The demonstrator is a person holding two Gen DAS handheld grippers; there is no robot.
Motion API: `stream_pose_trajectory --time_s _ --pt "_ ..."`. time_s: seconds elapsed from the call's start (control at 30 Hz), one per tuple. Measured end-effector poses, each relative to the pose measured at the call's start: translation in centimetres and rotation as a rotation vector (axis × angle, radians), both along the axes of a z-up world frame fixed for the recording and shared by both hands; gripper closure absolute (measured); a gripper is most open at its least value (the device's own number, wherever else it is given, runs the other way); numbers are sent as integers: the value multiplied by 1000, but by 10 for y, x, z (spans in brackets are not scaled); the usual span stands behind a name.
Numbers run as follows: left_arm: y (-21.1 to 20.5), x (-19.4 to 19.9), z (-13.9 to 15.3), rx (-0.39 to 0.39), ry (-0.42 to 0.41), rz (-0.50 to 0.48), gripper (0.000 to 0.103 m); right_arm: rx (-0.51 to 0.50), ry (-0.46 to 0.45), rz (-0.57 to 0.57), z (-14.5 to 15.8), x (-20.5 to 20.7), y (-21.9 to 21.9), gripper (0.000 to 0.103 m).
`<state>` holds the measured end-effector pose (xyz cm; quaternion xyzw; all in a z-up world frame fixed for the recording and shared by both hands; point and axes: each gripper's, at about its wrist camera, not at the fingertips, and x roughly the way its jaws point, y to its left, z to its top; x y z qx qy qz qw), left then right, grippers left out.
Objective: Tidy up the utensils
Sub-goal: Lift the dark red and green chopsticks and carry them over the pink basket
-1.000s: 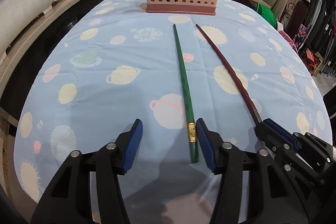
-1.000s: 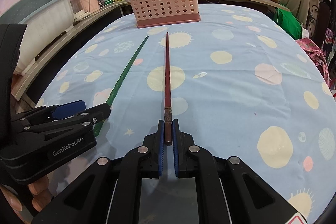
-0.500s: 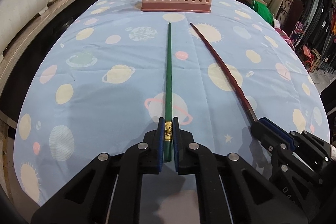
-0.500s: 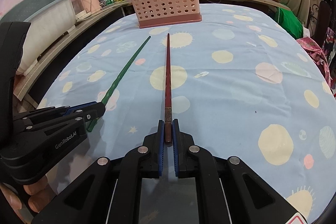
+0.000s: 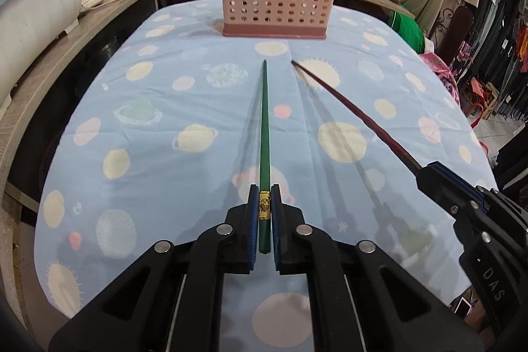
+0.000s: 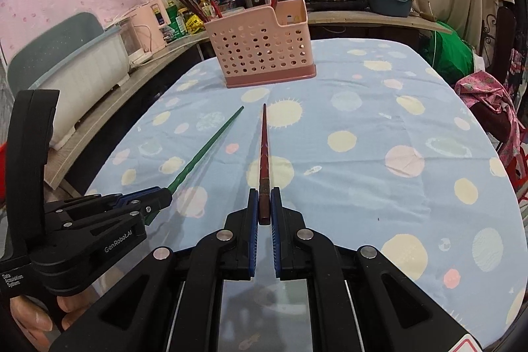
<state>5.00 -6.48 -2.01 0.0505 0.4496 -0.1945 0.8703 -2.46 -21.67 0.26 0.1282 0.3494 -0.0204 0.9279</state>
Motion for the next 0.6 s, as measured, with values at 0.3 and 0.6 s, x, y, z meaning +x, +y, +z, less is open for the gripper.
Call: stream_pose_trajectory --time_s 0.3,0.6 --pt "10 20 54 -24 -98 9 96 16 -100 -38 54 17 -31 96" --pt "9 61 112 -57 -185 9 96 6 -199 -23 108 53 -52 96"
